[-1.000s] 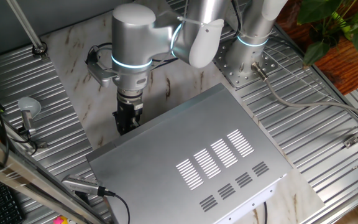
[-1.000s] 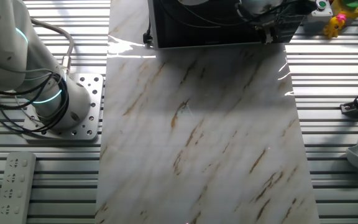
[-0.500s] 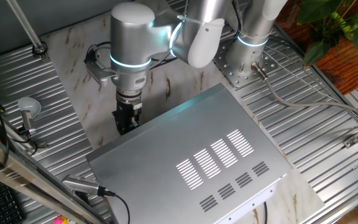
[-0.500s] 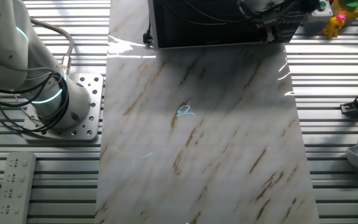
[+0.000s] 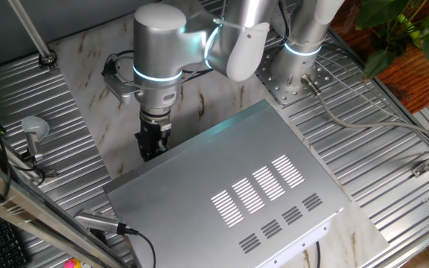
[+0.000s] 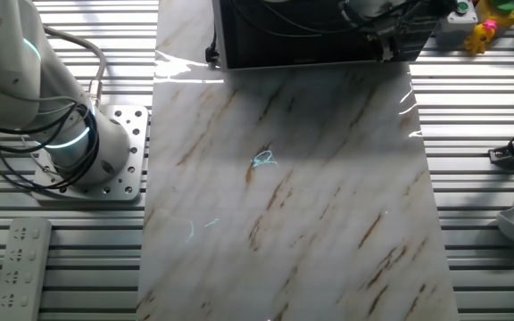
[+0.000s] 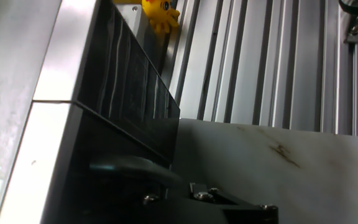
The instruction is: Open the microwave door
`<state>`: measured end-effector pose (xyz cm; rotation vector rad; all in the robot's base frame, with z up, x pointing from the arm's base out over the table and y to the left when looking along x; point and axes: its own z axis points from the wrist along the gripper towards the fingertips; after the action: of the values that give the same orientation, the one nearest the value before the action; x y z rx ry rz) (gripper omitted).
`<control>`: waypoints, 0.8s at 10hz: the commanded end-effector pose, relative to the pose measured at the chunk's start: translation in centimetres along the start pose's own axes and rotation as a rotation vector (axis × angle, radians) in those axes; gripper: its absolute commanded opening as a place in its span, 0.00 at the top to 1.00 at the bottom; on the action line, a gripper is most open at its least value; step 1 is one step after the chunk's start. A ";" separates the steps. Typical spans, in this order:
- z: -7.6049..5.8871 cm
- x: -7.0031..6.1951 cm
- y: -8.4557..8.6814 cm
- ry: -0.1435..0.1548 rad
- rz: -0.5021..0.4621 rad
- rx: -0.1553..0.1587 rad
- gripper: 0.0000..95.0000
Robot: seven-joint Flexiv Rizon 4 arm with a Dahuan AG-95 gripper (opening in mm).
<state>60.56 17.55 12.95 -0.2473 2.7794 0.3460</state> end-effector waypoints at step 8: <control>-0.2 -0.1 -0.6 -0.003 -0.003 -0.020 0.80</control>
<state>60.60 17.11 13.11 -0.2519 2.7761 0.3985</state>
